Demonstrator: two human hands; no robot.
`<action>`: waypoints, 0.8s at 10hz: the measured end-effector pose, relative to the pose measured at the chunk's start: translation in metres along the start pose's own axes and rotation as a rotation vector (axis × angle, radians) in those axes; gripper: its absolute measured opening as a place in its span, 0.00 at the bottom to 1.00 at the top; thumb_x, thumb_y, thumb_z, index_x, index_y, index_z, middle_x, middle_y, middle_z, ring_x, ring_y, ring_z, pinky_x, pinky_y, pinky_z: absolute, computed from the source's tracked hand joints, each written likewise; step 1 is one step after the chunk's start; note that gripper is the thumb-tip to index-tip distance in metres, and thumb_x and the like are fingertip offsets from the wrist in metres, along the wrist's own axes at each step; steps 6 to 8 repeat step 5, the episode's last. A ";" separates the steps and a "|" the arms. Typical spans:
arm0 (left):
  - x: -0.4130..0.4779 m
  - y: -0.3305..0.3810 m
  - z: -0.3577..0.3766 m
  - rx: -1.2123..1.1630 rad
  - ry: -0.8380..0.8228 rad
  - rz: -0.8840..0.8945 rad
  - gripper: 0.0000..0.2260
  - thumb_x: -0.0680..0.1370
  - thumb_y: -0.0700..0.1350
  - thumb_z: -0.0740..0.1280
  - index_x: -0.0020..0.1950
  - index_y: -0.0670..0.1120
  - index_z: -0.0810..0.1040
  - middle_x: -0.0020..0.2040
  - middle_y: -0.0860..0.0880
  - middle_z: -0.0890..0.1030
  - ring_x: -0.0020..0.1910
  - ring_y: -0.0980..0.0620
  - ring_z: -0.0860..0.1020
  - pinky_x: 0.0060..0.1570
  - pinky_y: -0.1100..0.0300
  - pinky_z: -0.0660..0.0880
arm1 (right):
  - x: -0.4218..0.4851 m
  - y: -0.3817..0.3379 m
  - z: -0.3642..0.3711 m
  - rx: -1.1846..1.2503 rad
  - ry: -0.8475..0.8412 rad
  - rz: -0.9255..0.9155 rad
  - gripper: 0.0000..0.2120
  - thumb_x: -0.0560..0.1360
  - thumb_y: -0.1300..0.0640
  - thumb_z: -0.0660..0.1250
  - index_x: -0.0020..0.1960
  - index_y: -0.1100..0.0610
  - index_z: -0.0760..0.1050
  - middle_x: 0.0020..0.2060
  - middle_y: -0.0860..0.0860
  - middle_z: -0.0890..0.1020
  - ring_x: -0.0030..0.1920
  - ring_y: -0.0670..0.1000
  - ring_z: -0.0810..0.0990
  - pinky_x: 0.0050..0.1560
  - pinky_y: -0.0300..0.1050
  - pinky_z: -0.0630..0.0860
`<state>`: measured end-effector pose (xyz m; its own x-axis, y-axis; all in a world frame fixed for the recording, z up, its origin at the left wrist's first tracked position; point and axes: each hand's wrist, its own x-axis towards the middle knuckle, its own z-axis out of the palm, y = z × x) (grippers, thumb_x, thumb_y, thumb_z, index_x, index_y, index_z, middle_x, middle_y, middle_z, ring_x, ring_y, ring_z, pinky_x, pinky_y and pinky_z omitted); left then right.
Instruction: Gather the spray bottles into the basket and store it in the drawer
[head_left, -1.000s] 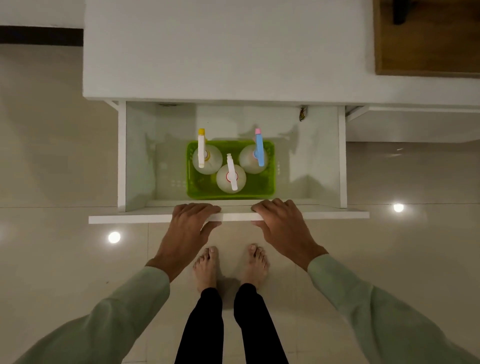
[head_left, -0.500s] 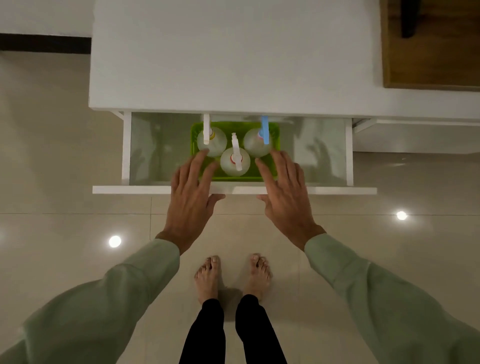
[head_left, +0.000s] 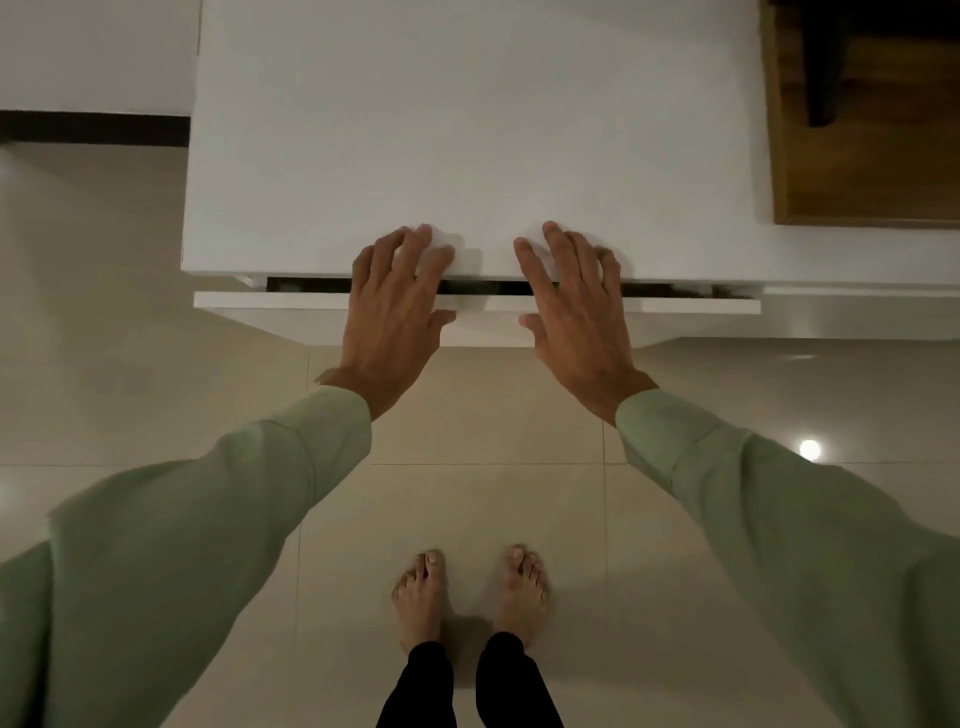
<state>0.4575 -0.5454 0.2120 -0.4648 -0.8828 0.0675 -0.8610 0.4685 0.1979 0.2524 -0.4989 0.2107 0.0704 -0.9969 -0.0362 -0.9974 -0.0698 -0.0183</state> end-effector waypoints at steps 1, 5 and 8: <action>0.013 0.002 -0.001 0.038 0.029 -0.025 0.22 0.70 0.47 0.75 0.60 0.47 0.73 0.63 0.46 0.76 0.61 0.41 0.73 0.58 0.47 0.68 | 0.008 0.003 0.002 -0.061 0.075 -0.006 0.29 0.75 0.54 0.72 0.73 0.54 0.67 0.72 0.60 0.71 0.68 0.62 0.72 0.66 0.61 0.67; 0.036 0.024 -0.032 0.015 -0.118 -0.127 0.16 0.71 0.38 0.71 0.58 0.44 0.75 0.58 0.45 0.74 0.56 0.42 0.72 0.50 0.49 0.72 | 0.025 -0.016 -0.024 0.014 0.055 0.097 0.28 0.66 0.68 0.68 0.63 0.54 0.66 0.58 0.56 0.71 0.55 0.59 0.71 0.52 0.55 0.68; 0.036 0.024 -0.032 0.015 -0.118 -0.127 0.16 0.71 0.38 0.71 0.58 0.44 0.75 0.58 0.45 0.74 0.56 0.42 0.72 0.50 0.49 0.72 | 0.025 -0.016 -0.024 0.014 0.055 0.097 0.28 0.66 0.68 0.68 0.63 0.54 0.66 0.58 0.56 0.71 0.55 0.59 0.71 0.52 0.55 0.68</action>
